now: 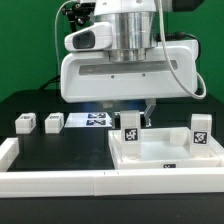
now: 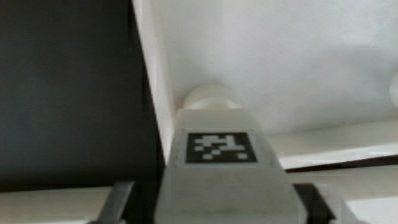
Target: Assemble square table
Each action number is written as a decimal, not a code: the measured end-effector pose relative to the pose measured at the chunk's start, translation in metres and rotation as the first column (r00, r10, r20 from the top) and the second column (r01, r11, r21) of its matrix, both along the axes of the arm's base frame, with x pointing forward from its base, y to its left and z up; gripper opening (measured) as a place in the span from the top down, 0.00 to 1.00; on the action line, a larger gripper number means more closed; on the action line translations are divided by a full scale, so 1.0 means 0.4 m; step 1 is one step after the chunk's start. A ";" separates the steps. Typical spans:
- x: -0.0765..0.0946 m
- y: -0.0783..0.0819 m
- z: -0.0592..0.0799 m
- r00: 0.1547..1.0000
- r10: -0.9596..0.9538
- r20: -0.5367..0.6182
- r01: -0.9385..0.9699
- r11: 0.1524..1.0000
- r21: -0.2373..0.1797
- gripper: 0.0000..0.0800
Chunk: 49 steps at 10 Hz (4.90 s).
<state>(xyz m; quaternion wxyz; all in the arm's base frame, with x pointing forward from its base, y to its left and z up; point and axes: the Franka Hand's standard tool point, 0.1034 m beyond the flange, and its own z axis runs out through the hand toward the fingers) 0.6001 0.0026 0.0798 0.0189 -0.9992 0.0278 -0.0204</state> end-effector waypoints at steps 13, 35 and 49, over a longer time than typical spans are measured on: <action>0.002 0.008 -0.004 0.606 -0.794 -0.035 0.795 0.605 0.036 0.64; 0.012 0.006 -0.005 0.998 0.007 0.062 -0.006 1.000 -0.026 0.19; 0.012 -0.001 -0.008 0.922 -0.385 0.048 0.385 0.923 0.018 0.64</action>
Offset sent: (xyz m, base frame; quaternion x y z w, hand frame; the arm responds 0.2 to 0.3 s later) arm 0.0000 0.0000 0.0000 0.0000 0.0000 0.1296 0.9916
